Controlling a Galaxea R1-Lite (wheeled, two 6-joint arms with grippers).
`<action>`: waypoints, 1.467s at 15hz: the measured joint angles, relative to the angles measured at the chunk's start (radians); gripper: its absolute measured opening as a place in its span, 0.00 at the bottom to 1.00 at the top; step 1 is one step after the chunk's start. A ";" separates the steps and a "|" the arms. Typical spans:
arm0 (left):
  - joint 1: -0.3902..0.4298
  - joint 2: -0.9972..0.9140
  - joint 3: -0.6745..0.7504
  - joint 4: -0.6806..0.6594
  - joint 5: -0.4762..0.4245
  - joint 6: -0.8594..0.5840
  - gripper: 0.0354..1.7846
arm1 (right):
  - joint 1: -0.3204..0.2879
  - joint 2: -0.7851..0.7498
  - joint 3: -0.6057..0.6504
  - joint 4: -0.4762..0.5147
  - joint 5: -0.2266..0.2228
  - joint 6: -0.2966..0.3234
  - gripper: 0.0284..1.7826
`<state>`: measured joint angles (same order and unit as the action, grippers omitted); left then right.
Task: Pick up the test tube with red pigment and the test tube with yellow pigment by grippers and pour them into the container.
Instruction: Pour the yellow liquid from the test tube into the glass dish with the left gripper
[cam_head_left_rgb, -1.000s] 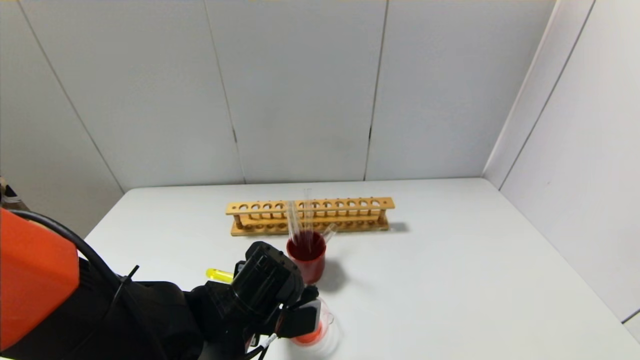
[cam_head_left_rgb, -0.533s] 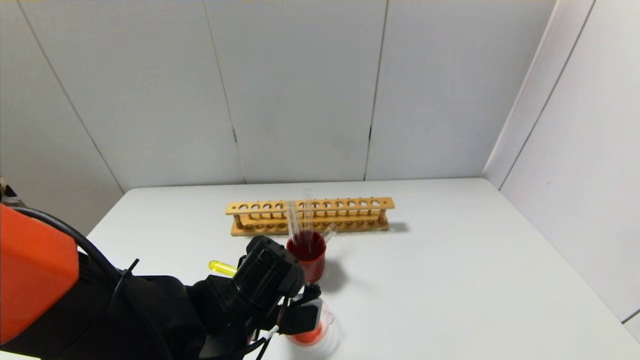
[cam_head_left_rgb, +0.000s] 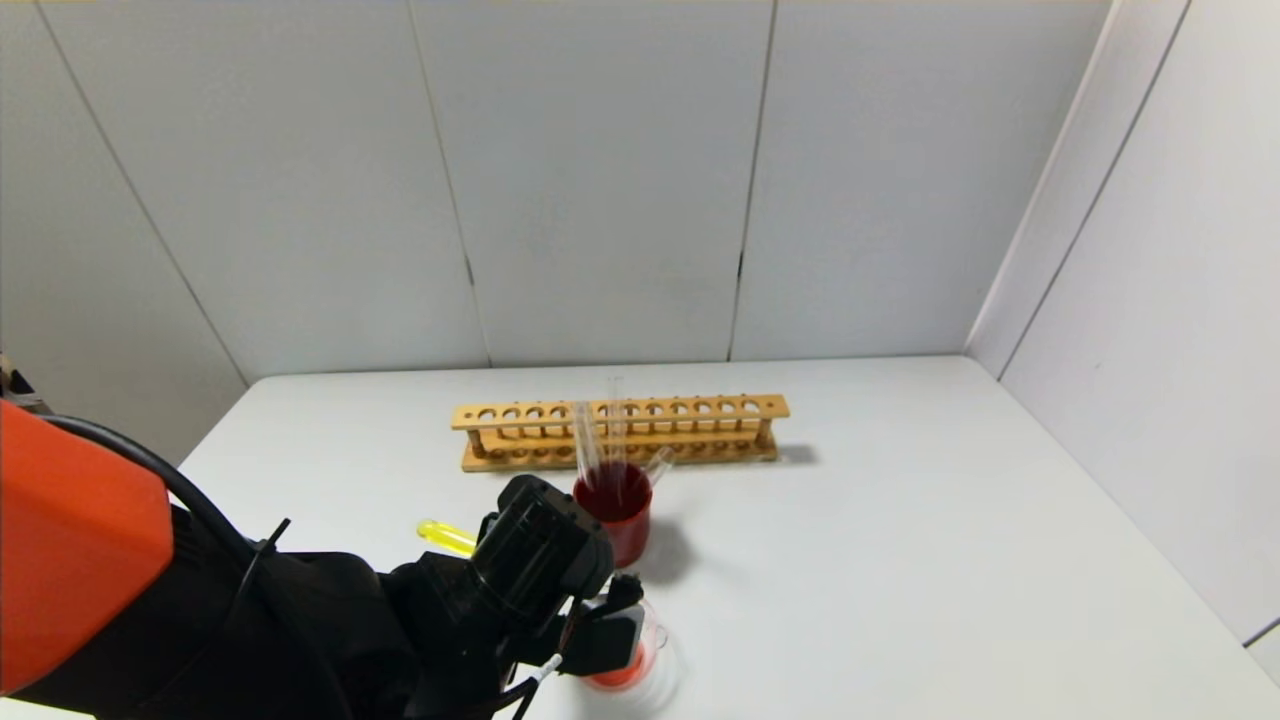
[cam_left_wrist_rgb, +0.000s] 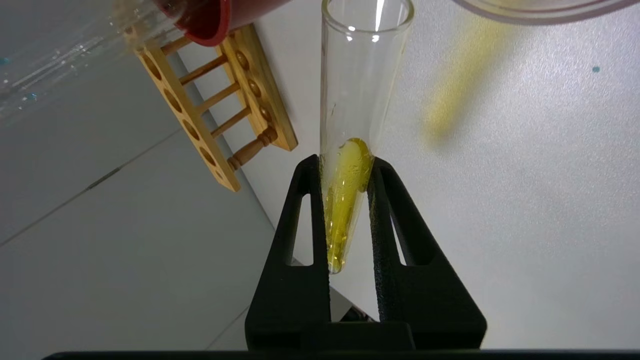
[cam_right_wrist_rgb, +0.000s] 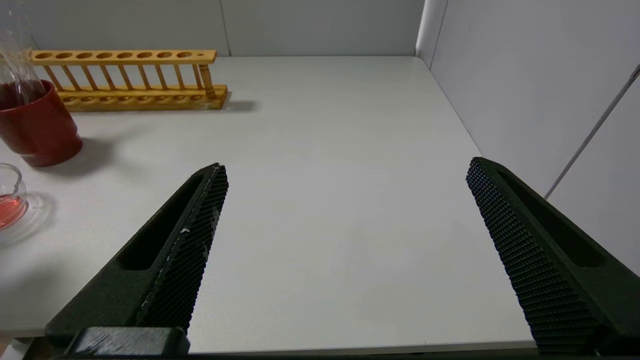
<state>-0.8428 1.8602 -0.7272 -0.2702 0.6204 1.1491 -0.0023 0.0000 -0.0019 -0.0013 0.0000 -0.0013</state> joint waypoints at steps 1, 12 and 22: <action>0.000 0.001 -0.001 0.003 0.008 0.004 0.15 | 0.000 0.000 0.000 0.000 0.000 0.000 0.98; -0.031 -0.003 0.010 0.012 0.017 0.049 0.15 | 0.000 0.000 -0.001 0.000 0.000 0.000 0.98; -0.033 0.024 -0.007 0.012 0.017 0.053 0.15 | 0.000 0.000 0.000 0.000 0.000 0.000 0.98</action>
<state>-0.8755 1.8845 -0.7340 -0.2579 0.6374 1.2026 -0.0028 0.0000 -0.0023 -0.0013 0.0000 -0.0013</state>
